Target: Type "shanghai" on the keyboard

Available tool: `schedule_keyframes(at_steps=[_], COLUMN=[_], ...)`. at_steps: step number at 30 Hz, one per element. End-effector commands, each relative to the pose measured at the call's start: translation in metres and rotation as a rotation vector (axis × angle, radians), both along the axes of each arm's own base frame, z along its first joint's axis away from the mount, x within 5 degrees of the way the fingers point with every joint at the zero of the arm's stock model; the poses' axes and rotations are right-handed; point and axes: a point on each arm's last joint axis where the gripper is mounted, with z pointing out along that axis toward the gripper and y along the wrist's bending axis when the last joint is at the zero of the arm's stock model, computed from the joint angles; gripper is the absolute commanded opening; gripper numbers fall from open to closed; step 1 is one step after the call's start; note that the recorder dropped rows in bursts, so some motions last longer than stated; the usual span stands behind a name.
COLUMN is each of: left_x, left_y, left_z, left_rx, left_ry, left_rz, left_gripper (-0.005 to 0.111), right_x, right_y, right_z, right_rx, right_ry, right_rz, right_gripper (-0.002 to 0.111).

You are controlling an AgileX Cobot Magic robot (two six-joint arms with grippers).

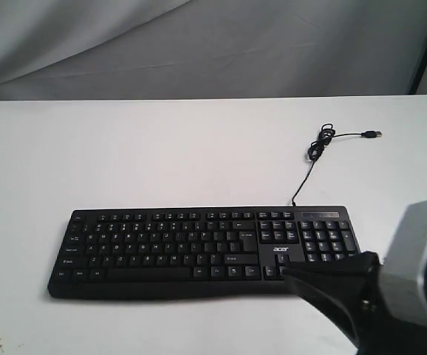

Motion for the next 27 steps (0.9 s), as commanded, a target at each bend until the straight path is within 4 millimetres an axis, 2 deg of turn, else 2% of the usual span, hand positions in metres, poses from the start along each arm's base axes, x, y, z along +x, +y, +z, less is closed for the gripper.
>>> schedule_keyframes(at_steps=[1,8,14,20,27], left_x=[0.000,0.000,0.000,0.000,0.000], left_y=[0.000,0.000,0.000,0.000,0.000], left_z=[-0.001,-0.001,-0.001,-0.001,-0.001], left_rx=[-0.002,-0.002,-0.002,-0.002,-0.003], left_ry=[-0.002,-0.002,-0.002,-0.002,-0.004], left_rz=[-0.003,-0.003,-0.003,-0.003,-0.003], left_gripper=[0.000,0.000,0.000,0.000,0.000], right_x=[-0.014,-0.021,-0.031,-0.044,-0.047], right_y=[-0.022,-0.063,-0.087,-0.103,-0.105], right_z=[0.004,0.001,-0.004,-0.011,-0.026], right_rx=[0.081,0.185,0.232,0.253,0.157], right_ry=[-0.070,-0.182,-0.312,-0.434,-0.330], right_rz=[-0.012,-0.222,-0.373,-0.488,-0.510], right_gripper=[0.000,0.000,0.000,0.000,0.000])
